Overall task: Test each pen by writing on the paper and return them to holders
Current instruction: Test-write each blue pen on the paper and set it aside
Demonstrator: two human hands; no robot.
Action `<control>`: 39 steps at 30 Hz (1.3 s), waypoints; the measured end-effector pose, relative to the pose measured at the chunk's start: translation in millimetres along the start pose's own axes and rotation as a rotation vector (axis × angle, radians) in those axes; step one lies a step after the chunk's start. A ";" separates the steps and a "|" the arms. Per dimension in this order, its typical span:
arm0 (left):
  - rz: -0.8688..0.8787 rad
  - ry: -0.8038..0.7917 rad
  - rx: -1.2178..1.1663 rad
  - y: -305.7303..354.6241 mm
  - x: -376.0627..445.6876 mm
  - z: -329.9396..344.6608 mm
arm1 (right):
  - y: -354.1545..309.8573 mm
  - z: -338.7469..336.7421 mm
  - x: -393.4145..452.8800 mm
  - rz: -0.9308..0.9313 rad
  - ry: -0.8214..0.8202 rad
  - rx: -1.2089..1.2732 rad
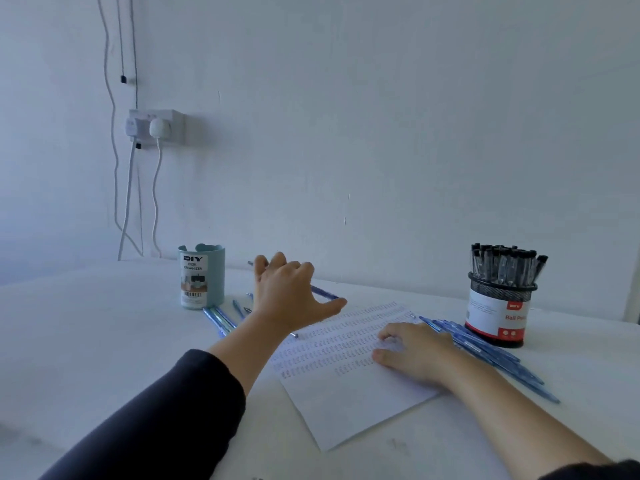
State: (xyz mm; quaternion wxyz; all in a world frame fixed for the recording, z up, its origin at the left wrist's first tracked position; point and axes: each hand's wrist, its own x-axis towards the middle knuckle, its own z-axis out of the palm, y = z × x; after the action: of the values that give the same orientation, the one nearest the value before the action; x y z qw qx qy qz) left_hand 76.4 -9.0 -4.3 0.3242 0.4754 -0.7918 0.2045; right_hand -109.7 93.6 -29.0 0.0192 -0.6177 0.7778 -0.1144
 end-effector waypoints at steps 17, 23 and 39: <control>0.071 0.078 -0.491 7.3 -2.2 0.9 | -10.2 -6.6 -14.0 -0.156 -0.129 0.188; -0.423 -0.177 -1.060 27.4 -19.6 -24.6 | -13.2 -3.2 -12.9 -0.174 -0.228 0.169; -0.630 -0.403 -1.224 34.9 -65.7 -38.8 | -5.8 -1.9 -5.8 -0.180 -0.299 0.300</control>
State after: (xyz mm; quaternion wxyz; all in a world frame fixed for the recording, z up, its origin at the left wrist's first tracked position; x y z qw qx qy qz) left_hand 80.0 72.5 -23.9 0.4238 0.4427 -0.6341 -0.4715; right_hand -103.1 98.3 -26.6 0.2155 -0.6849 0.6824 -0.1371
